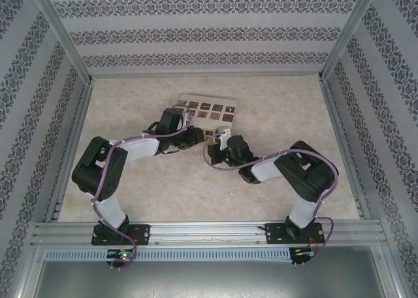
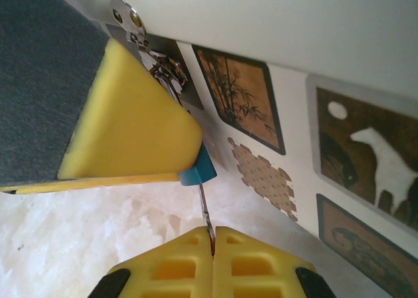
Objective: Unlock the padlock with the key
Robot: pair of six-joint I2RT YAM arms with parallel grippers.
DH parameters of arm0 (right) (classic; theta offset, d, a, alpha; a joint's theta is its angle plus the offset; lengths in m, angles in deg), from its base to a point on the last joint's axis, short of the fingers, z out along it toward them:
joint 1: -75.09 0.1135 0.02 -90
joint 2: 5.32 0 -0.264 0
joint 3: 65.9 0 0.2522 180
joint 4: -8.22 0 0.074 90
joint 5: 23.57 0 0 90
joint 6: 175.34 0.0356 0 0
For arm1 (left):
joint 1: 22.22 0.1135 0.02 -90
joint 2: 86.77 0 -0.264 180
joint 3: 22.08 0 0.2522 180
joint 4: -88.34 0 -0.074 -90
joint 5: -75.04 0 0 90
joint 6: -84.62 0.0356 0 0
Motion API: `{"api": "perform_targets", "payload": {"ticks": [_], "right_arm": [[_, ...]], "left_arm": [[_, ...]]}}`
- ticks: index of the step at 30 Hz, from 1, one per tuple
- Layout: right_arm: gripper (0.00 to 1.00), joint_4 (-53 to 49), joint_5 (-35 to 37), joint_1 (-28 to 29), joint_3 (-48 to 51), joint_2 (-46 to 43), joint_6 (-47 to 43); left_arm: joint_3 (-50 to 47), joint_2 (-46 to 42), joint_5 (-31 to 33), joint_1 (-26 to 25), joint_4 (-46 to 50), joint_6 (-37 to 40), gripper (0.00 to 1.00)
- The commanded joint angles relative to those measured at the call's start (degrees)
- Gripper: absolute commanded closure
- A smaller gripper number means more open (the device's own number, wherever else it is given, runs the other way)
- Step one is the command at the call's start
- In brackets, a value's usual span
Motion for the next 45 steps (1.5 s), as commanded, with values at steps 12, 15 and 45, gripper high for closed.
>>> {"api": "perform_targets", "payload": {"ticks": [12,15,45], "right_arm": [[1.00,7.65,-3.01,-1.85,-1.43,0.51,-1.77],[1.00,7.16,-3.39,-2.17,-0.99,-0.02,-2.14],[1.00,1.24,-6.35,-6.07,-3.94,-2.90,-7.78]], "left_arm": [[3.45,-3.32,-7.95,-0.88,7.54,1.15,0.78],[3.63,-3.09,-7.94,-0.89,7.92,1.60,0.78],[3.04,-1.51,-8.38,-0.86,10.44,4.33,0.78]]}}
